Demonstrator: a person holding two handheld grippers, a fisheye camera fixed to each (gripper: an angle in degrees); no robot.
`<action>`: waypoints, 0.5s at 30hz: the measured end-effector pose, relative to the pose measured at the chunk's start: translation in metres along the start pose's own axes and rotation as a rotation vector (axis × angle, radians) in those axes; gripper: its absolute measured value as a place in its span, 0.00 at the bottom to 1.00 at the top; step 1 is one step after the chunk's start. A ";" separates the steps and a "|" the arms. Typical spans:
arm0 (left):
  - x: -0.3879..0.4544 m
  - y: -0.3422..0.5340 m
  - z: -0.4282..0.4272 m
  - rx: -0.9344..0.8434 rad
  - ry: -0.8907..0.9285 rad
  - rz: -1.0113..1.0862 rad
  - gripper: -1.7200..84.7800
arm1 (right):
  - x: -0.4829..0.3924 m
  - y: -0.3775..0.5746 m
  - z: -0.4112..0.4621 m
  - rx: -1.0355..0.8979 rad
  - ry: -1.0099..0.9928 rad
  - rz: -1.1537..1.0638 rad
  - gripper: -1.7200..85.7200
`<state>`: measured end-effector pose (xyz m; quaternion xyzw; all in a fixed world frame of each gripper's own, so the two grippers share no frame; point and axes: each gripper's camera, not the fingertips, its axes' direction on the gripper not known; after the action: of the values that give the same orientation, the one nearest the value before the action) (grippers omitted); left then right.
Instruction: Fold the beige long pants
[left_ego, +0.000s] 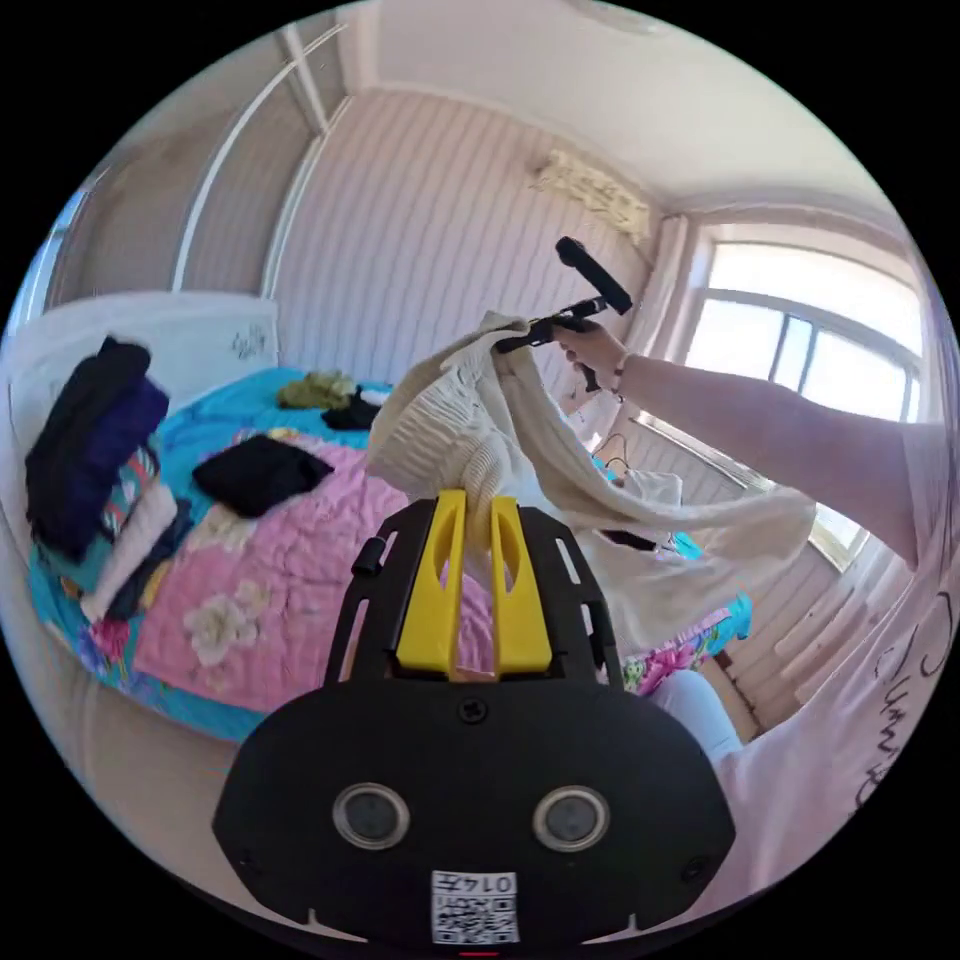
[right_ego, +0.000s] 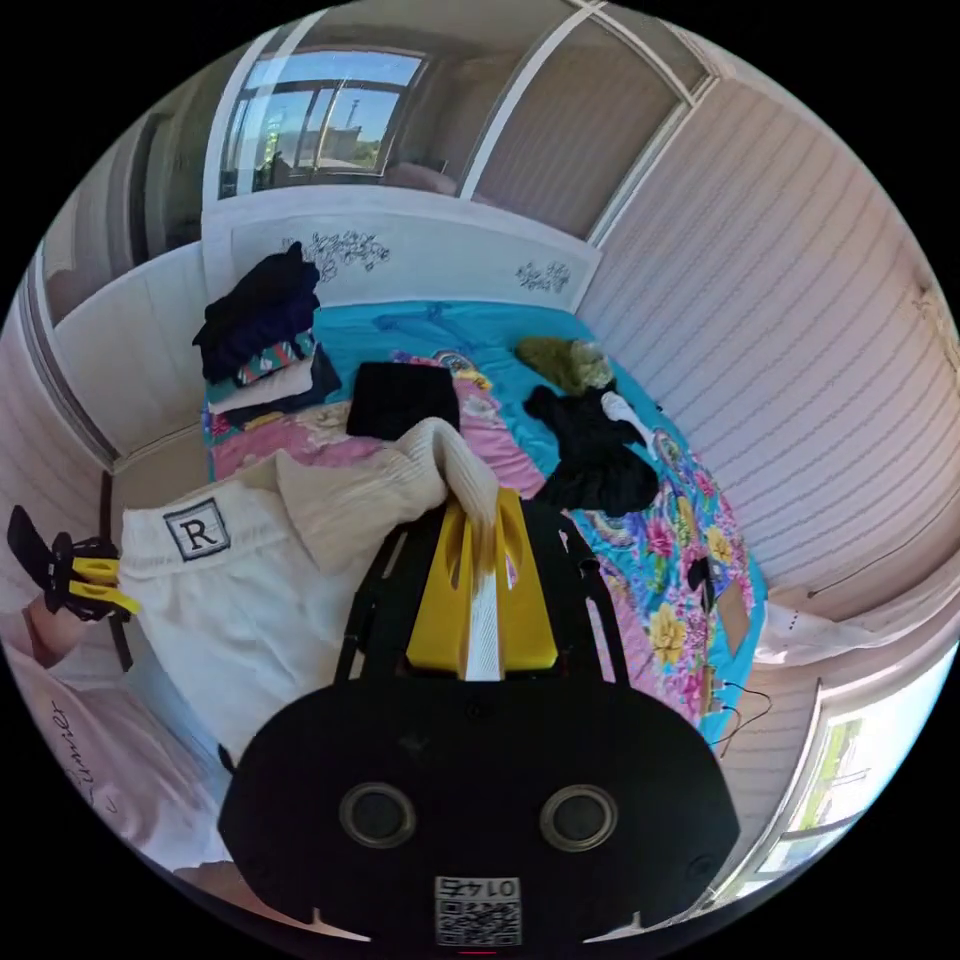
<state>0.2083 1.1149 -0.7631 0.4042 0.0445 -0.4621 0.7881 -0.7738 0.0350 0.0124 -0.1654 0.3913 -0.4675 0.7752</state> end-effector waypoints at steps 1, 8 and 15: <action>-0.013 0.006 0.004 -0.017 -0.031 -0.028 0.07 | -0.013 -0.005 0.049 -0.045 -0.055 0.004 0.05; -0.123 0.020 0.022 -0.105 -0.124 -0.193 0.07 | -0.068 -0.067 0.190 -0.187 -0.159 -0.113 0.05; -0.196 -0.031 -0.002 0.027 -0.398 -0.117 0.07 | -0.076 -0.173 0.198 -0.020 -0.233 -0.120 0.07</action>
<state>0.0734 1.2441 -0.6962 0.3119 -0.0949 -0.5784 0.7478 -0.7453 -0.0097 0.2806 -0.2495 0.2925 -0.4869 0.7843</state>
